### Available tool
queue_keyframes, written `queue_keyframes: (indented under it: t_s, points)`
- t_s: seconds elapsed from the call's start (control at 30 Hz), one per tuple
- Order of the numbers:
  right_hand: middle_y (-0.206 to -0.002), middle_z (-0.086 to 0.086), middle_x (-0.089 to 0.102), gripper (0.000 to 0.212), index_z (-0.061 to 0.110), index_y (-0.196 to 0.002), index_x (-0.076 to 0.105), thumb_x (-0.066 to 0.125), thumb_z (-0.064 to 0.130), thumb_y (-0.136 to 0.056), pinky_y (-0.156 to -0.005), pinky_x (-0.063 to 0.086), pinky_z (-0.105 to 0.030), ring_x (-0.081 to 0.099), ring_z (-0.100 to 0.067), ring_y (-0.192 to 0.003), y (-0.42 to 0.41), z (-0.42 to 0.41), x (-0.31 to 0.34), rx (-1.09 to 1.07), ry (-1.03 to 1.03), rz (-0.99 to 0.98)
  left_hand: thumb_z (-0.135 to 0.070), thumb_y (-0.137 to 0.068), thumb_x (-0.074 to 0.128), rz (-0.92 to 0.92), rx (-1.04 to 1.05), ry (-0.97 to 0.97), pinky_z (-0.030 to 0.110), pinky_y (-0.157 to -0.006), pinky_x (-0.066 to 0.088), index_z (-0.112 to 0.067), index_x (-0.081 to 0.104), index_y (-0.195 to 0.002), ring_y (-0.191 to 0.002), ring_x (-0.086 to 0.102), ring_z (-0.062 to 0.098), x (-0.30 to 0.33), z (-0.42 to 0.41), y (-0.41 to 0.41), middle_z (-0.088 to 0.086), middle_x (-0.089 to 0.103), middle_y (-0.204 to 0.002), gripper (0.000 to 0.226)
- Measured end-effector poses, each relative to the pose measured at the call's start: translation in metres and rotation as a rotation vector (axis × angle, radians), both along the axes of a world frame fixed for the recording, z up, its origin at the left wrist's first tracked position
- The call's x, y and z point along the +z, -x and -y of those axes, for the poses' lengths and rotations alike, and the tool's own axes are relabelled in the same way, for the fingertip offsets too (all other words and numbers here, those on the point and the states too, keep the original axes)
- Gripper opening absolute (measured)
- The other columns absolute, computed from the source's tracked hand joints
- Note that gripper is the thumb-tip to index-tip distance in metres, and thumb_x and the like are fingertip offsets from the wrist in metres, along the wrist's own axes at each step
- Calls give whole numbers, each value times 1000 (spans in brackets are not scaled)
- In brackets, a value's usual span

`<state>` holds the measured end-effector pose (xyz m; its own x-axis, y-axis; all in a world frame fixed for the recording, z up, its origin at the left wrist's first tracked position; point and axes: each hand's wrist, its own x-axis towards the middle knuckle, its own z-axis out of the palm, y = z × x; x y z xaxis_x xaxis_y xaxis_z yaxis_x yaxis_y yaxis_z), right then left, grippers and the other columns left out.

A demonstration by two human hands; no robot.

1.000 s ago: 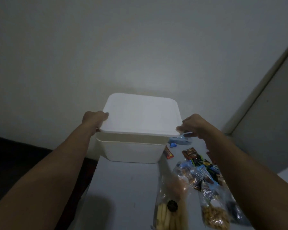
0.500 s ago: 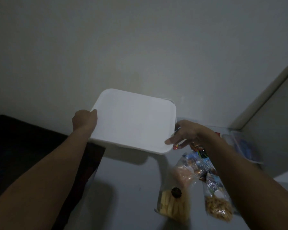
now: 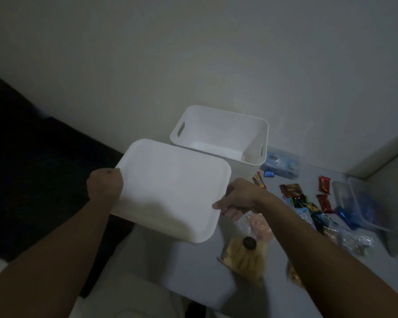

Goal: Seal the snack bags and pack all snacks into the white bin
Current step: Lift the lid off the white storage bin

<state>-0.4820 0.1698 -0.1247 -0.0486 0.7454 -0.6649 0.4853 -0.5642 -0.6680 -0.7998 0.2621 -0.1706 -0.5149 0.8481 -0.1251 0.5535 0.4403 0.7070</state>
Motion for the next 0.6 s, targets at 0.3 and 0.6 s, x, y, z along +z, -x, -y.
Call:
queue_keyframes:
  t_s: [0.3, 0.6]
  points:
    - [-66, -8, 62, 13, -1, -84, 60, 64, 9, -93, -43, 51, -20, 66, -13, -48, 20, 29, -63, -32, 27, 216, -17, -88, 55, -76, -147, 241, 40, -78, 45, 3, 65, -105, -92, 59, 34, -52, 37, 1, 18, 63, -100, 28]
    - [-120, -16, 63, 33, -3, -123, 60, 53, 16, -97, -96, 51, -30, 61, -27, -112, 20, 47, -120, 55, 33, 397, -24, -85, 67, 1, -270, 462, 45, -94, 45, 0, 48, -133, -114, 52, 40, -92, 45, -6, 21, 52, -129, 57]
